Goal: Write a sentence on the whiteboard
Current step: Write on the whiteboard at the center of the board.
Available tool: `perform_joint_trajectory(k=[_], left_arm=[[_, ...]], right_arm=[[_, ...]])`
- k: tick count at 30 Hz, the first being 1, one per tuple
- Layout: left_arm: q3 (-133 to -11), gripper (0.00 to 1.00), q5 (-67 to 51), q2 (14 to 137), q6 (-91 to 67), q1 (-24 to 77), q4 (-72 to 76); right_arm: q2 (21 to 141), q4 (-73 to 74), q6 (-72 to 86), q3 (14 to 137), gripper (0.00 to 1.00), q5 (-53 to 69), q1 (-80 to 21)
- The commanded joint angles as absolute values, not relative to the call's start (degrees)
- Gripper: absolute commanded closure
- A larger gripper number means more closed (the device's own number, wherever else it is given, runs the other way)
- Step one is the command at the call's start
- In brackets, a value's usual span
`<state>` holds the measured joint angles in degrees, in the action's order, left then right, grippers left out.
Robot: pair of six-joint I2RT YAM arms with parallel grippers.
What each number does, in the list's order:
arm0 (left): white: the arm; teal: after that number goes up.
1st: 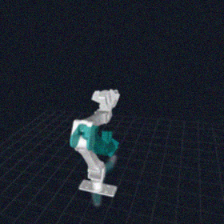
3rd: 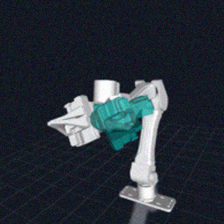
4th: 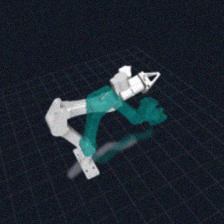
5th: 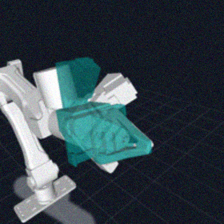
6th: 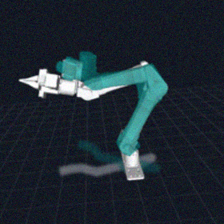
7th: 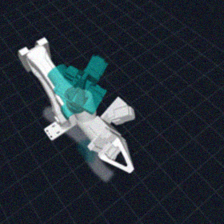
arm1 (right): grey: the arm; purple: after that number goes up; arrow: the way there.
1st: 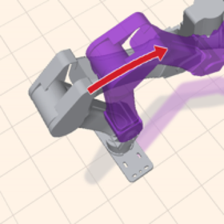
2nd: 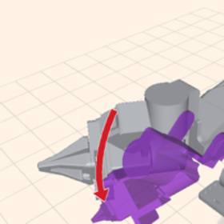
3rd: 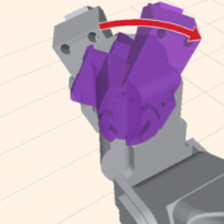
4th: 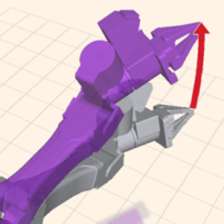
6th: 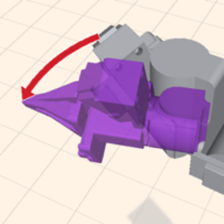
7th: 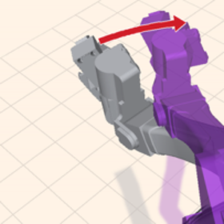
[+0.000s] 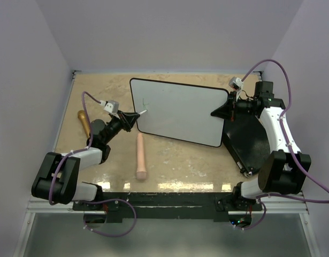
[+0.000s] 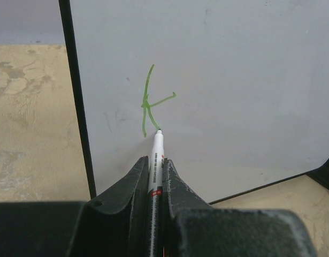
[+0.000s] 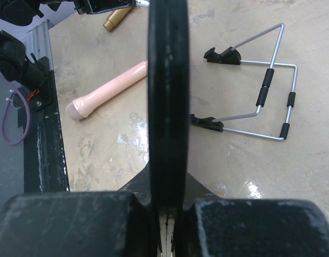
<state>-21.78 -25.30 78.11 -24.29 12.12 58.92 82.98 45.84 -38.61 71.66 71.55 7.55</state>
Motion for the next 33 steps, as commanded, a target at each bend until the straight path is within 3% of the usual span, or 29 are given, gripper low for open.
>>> perform_joint_trajectory(k=[1,33], left_arm=[[-23.5,1.0,-26.3,78.0,-23.3,12.3,59.8],[-20.6,1.0,-26.9,67.3,-26.2,12.3,59.1]], right_arm=[[82.8,46.3,-40.7,71.7,1.0,69.6,7.0],[82.7,46.2,-40.6,71.6,1.0,69.8,7.0]])
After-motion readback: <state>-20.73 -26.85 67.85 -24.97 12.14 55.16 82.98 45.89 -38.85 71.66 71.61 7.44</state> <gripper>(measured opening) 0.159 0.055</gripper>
